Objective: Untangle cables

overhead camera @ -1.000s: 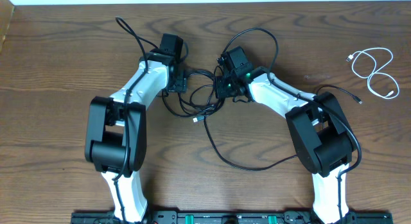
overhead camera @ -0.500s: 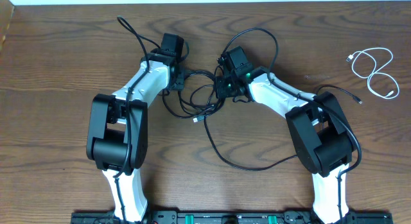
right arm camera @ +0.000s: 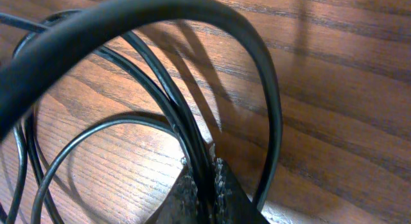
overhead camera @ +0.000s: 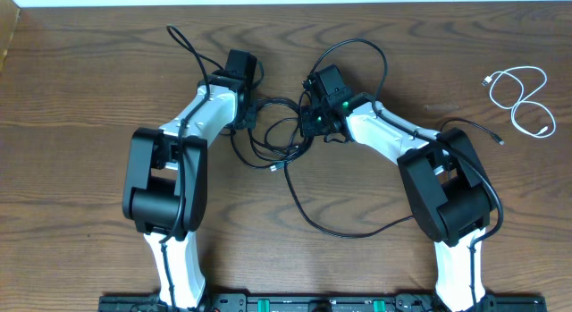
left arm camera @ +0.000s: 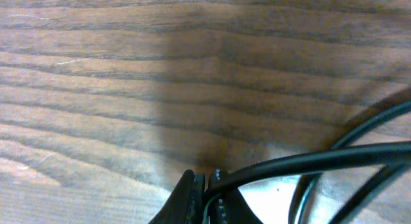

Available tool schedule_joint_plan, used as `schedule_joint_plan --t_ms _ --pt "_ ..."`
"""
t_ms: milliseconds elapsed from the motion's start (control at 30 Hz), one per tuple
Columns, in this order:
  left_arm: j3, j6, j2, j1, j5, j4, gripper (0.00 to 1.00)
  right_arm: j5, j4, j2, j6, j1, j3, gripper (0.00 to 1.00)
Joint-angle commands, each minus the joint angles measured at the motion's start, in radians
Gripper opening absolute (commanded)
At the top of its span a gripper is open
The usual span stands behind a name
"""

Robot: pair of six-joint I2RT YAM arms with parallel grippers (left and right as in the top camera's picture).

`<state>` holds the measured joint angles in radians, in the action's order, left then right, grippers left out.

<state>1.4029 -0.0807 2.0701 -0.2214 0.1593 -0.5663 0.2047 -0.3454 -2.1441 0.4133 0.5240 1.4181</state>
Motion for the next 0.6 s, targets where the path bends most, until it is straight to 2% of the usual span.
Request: schedule_joint_plan --t_ms 0,233,333,433,567 --pt "0.02 -0.03 -0.153 0.007 0.01 0.0 0.07 -0.023 -0.01 -0.023 -0.007 -0.006 -0.01 0.04" --pt "0.02 -0.124 -0.478 0.007 0.01 0.0 0.07 -0.023 -0.01 -0.023 -0.007 -0.006 -0.01 0.05" --pt "0.02 -0.124 -0.566 0.007 0.009 0.0 0.07 -0.023 -0.01 -0.023 -0.007 -0.006 -0.01 0.14" --pt "0.02 -0.124 -0.647 0.007 0.01 0.0 0.07 -0.023 -0.01 -0.023 -0.006 -0.006 -0.01 0.17" --pt "0.02 -0.124 -0.734 0.007 0.01 0.003 0.07 -0.023 -0.01 -0.023 -0.006 -0.006 -0.01 0.32"
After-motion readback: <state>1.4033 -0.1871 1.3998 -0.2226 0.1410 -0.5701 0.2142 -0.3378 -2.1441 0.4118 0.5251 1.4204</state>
